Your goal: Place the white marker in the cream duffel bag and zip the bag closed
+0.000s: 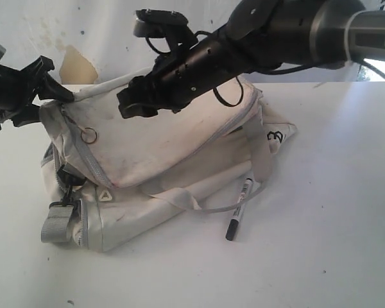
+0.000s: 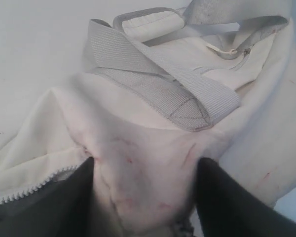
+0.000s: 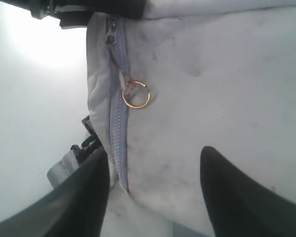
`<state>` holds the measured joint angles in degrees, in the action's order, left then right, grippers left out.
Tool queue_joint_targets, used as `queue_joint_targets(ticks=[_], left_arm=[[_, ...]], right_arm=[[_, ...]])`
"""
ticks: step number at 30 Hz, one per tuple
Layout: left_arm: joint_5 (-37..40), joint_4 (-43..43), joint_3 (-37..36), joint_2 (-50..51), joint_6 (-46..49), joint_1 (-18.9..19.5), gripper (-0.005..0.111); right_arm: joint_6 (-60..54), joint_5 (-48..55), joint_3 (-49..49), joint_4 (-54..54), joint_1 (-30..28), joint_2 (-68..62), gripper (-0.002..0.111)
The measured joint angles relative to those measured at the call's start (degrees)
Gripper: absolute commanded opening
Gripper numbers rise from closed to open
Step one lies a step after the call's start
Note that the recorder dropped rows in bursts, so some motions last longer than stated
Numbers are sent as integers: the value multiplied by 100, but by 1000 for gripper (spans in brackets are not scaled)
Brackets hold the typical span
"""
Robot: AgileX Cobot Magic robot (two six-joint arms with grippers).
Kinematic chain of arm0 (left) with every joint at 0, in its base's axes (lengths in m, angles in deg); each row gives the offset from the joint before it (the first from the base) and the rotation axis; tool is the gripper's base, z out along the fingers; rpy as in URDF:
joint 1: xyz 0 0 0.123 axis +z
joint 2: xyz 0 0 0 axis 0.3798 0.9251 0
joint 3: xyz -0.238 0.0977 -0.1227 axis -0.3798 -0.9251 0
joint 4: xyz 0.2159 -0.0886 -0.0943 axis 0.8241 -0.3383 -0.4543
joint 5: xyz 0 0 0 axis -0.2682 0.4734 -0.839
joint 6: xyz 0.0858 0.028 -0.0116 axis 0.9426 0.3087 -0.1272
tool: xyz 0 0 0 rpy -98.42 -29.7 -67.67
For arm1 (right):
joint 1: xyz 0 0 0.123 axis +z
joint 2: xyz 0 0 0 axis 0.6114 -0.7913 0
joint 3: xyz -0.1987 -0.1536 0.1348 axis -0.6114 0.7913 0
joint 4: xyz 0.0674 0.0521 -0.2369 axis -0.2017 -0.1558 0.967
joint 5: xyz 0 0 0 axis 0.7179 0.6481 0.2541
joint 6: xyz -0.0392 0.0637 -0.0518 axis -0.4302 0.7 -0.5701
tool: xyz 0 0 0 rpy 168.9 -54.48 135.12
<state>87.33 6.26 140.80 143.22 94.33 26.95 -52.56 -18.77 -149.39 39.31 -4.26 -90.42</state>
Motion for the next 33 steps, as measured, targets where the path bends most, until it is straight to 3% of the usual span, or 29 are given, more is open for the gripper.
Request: queue_joint_targets(ticks=[6, 16, 25, 33], left_arm=[[14, -12, -8, 13, 20, 0, 0], [206, -173, -8, 22, 35, 0, 0], [385, -198, -8, 22, 83, 32, 0], [493, -198, -8, 22, 96, 36, 0]], right_arm=[[-114, -596, 0, 0, 366, -373, 52], [-1942, -1962, 0, 0, 1062, -811, 52], [-2118, -3315, 0, 0, 1309, -951, 52], [-2118, -3623, 0, 0, 1501, -1159, 52]])
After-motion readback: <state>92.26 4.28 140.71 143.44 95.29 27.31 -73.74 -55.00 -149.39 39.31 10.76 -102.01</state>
